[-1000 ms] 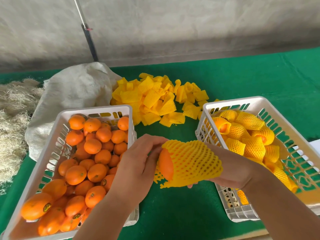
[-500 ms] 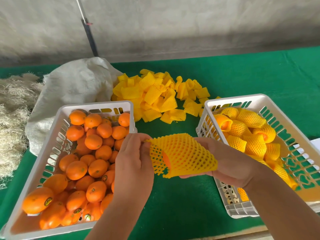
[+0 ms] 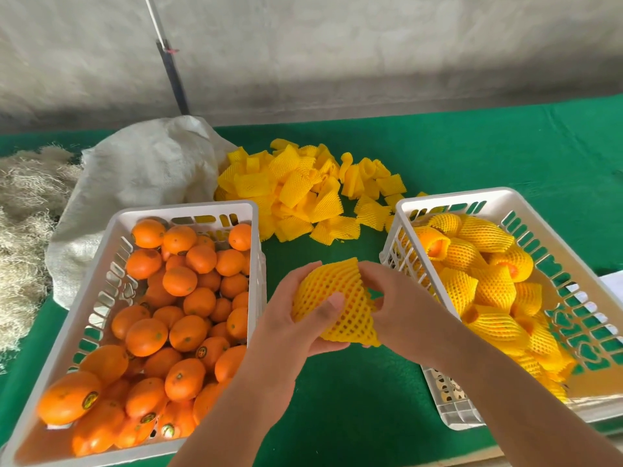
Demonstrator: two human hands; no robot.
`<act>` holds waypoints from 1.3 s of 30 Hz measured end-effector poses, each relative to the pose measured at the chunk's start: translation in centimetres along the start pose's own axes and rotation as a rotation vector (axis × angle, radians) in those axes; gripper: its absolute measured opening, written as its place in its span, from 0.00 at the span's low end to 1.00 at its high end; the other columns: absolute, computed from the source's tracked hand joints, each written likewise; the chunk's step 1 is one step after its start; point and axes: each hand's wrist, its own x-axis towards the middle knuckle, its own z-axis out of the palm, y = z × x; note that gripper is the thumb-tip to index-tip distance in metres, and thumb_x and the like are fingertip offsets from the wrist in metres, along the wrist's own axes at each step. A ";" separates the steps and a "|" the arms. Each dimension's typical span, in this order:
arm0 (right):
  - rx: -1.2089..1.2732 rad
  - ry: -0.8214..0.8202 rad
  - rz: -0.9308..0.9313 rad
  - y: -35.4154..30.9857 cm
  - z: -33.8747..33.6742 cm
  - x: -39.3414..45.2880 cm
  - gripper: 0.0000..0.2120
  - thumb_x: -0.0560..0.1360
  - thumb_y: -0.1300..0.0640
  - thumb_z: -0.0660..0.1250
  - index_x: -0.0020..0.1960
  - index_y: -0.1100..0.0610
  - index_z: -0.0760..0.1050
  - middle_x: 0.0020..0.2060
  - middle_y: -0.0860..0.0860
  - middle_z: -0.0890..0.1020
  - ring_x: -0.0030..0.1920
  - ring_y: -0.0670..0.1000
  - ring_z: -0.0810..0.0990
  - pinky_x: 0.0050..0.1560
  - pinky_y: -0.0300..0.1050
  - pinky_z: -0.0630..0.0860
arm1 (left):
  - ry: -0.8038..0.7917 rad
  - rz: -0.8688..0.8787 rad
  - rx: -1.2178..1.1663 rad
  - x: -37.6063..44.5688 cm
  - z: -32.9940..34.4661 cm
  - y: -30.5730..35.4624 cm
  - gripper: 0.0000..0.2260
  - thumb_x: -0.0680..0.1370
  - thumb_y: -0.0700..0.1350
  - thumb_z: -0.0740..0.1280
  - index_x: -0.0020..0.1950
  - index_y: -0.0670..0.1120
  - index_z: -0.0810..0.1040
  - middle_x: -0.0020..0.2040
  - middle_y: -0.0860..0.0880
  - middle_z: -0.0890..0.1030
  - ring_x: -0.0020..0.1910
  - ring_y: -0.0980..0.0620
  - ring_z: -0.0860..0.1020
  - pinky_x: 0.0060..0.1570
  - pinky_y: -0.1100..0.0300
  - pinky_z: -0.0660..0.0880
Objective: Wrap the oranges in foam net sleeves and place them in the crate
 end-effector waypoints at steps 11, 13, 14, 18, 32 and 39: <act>0.376 -0.103 0.018 0.9 0.1 -1.2 0.45 0.65 0.26 0.76 0.77 0.31 0.61 0.72 0.32 0.74 0.68 0.43 0.80 0.60 0.50 0.83 | 0.122 0.238 0.370 0.0 -2.9 0.0 0.27 0.66 0.71 0.75 0.63 0.64 0.79 0.54 0.61 0.85 0.51 0.59 0.85 0.41 0.64 0.82; 0.113 -0.095 -0.035 0.2 0.8 -1.3 0.52 0.64 0.27 0.79 0.78 0.23 0.52 0.74 0.27 0.68 0.71 0.35 0.72 0.64 0.46 0.80 | 0.103 0.215 0.374 0.1 -2.8 -0.3 0.27 0.65 0.71 0.75 0.61 0.63 0.80 0.52 0.59 0.86 0.50 0.58 0.86 0.41 0.64 0.82; 0.016 -0.092 -0.053 0.1 1.3 -1.2 0.52 0.64 0.29 0.80 0.77 0.22 0.51 0.73 0.27 0.67 0.71 0.35 0.72 0.65 0.46 0.78 | 0.087 0.200 0.370 0.1 -2.7 -0.4 0.26 0.65 0.71 0.75 0.59 0.63 0.81 0.51 0.59 0.86 0.49 0.58 0.86 0.40 0.64 0.82; -0.194 0.042 -0.113 0.1 2.6 -1.3 0.43 0.65 0.27 0.77 0.75 0.26 0.60 0.63 0.30 0.73 0.61 0.36 0.75 0.59 0.43 0.79 | 0.086 0.193 0.507 0.4 -1.8 -1.0 0.29 0.63 0.75 0.70 0.58 0.62 0.78 0.49 0.63 0.84 0.48 0.64 0.84 0.37 0.69 0.79; -0.134 0.757 0.489 19.0 -11.8 -6.9 0.39 0.70 0.35 0.78 0.74 0.47 0.67 0.62 0.51 0.79 0.62 0.58 0.78 0.52 0.51 0.74 | 0.349 -0.071 1.488 -1.6 -5.7 -8.7 0.30 0.78 0.56 0.74 0.78 0.49 0.71 0.81 0.47 0.67 0.81 0.44 0.62 0.80 0.41 0.62; -0.197 0.632 0.440 21.5 -12.2 -5.3 0.47 0.67 0.21 0.65 0.79 0.41 0.59 0.73 0.52 0.75 0.68 0.60 0.77 0.55 0.56 0.80 | 0.232 0.011 1.857 -2.9 -4.6 -11.6 0.45 0.39 0.49 0.92 0.53 0.35 0.88 0.65 0.28 0.79 0.57 0.23 0.82 0.50 0.25 0.77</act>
